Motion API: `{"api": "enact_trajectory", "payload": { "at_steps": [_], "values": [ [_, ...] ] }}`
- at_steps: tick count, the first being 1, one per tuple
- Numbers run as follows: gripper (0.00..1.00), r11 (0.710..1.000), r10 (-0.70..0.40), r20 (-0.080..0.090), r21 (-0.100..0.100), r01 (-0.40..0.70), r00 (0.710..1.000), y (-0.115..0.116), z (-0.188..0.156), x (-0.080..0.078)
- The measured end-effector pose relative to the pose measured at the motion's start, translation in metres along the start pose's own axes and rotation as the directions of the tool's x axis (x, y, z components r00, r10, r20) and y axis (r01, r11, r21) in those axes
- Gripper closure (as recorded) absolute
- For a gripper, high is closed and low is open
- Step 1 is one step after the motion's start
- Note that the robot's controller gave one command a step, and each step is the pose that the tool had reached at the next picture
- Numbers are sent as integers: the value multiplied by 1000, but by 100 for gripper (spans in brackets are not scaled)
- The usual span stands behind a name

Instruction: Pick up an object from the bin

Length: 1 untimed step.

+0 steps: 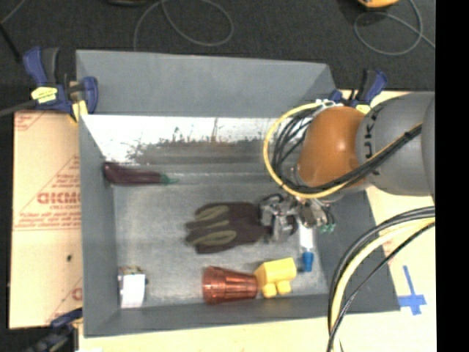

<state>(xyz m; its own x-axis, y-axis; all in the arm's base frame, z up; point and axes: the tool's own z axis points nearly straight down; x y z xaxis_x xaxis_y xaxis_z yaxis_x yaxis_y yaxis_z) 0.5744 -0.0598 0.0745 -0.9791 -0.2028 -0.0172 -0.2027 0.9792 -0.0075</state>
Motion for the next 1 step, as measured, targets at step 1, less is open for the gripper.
{"api": "enact_trajectory", "payload": {
  "at_steps": [1],
  "values": [
    [100,1000,14,6,3,-14,1000,-10,-140,-8]
  ]
}}
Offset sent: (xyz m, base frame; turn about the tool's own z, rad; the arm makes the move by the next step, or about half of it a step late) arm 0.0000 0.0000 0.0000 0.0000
